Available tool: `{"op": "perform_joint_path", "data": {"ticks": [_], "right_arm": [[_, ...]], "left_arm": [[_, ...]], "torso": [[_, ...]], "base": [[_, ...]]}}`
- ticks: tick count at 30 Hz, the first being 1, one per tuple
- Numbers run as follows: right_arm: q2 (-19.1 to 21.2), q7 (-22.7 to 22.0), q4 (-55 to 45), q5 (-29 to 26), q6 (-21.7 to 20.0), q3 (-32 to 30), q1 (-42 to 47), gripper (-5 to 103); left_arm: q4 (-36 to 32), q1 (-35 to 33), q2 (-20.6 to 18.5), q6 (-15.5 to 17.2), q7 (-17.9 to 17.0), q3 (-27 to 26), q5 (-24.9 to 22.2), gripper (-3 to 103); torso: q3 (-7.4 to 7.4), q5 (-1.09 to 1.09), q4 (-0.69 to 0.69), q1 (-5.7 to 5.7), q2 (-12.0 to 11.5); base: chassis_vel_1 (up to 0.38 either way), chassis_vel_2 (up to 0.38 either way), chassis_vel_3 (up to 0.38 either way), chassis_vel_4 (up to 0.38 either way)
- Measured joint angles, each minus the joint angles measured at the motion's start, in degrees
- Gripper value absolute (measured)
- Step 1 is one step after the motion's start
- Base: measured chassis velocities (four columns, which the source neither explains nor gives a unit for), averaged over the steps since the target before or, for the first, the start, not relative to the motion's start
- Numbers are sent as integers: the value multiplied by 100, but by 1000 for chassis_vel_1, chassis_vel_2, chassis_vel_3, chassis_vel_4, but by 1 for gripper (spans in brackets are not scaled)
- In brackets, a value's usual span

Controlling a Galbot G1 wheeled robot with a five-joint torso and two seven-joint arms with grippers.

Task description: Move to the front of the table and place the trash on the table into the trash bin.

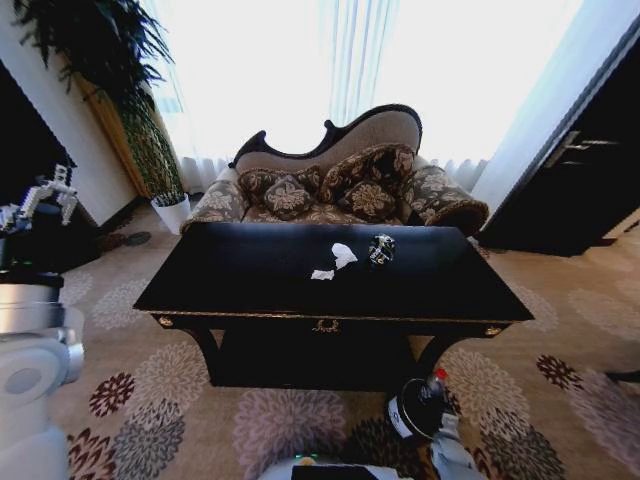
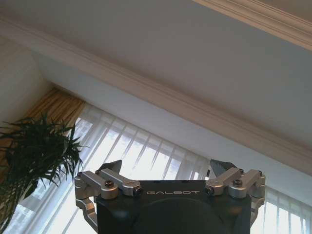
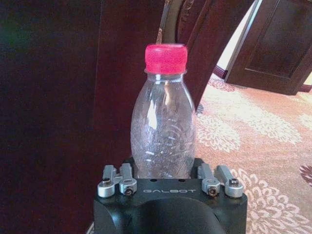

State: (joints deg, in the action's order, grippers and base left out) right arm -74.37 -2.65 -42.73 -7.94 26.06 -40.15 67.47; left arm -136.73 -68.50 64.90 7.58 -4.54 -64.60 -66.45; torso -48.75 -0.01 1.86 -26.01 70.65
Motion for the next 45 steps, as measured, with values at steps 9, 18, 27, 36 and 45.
{"op": "perform_joint_path", "data": {"ticks": [9, 18, 27, 36, 45], "right_arm": [[-10, 52, -147, -132, -79, 1, 263, 90], [-141, 811, -779, -299, -30, -26, 829, 100], [-265, 968, -3031, -1610, -816, -242, 2190, 100], [-426, 960, -5136, -2313, -1160, -344, 3357, 100], [-471, 1020, -5873, -2403, -1180, -740, 3743, 100]], "left_arm": [[-32, -14, 78, 3, 2, 42, 39, 100], [-85, -73, 64, 5, 2, -118, -58, 100], [-142, -28, 72, 15, -153, -341, -342, 100], [-310, -163, 174, 57, -315, -773, -542, 100], [-201, -90, 112, 84, -397, -633, -446, 100]], "torso": [[0, 0, 0, 0, 0], [1, 2, 1, 0, 0], [1, 1, 3, 1, 1], [1, 0, 0, 1, 2], [1, 1, 0, 0, 1]], "base": [[0, 0, 0, 0], [0, 0, 0, 0], [0, 0, 0, 0], [0, 0, 0, 0], [0, 0, 0, 0]]}}
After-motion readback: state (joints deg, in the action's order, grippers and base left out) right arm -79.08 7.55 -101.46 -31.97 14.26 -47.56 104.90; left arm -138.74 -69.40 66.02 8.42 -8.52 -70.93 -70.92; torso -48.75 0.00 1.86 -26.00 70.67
